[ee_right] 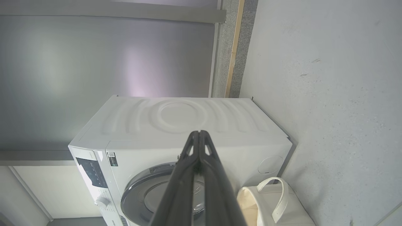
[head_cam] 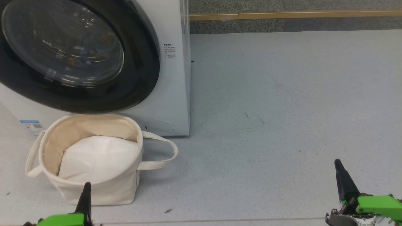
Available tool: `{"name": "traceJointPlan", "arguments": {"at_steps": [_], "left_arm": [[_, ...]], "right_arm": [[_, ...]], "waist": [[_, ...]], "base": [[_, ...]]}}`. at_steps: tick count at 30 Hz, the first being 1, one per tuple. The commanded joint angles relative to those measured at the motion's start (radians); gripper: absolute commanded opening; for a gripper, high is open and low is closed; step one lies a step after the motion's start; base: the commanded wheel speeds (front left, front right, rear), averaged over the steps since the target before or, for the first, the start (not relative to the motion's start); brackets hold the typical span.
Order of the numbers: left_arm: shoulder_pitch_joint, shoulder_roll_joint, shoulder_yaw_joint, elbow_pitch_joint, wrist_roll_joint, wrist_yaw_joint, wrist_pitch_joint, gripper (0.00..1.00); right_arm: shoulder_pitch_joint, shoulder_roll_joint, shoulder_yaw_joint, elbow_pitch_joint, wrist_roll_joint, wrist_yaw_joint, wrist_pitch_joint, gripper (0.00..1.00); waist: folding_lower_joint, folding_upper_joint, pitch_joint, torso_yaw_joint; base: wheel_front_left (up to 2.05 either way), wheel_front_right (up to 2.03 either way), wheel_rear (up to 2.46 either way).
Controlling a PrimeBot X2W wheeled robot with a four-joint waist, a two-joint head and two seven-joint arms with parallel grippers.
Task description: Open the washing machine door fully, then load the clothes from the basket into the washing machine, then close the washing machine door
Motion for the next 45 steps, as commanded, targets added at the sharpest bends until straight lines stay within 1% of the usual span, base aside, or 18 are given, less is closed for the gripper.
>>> {"name": "traceJointPlan", "arguments": {"at_steps": [1,5,45], "left_arm": [[-0.02,-0.001,0.053,-0.037,-0.021,-0.013,0.012,0.0],[-0.018,-0.015,0.065,-0.039,-0.041,-0.015,0.021,0.0],[-0.018,-0.016,0.068,-0.039,-0.039,-0.015,0.023,0.0]], "right_arm": [[-0.05,-0.002,0.012,-0.029,0.031,0.0,0.012,0.0],[-0.051,0.0,0.01,-0.025,0.064,0.0,0.018,0.0],[-0.051,0.0,0.01,-0.026,0.064,0.0,0.017,0.0]], "waist": [[0.0,0.0,0.0,0.001],[0.0,0.0,0.001,0.004],[0.0,0.0,0.001,0.004]], "base": [[0.0,0.0,0.0],[0.0,0.0,0.0],[0.0,0.0,0.0]]}}
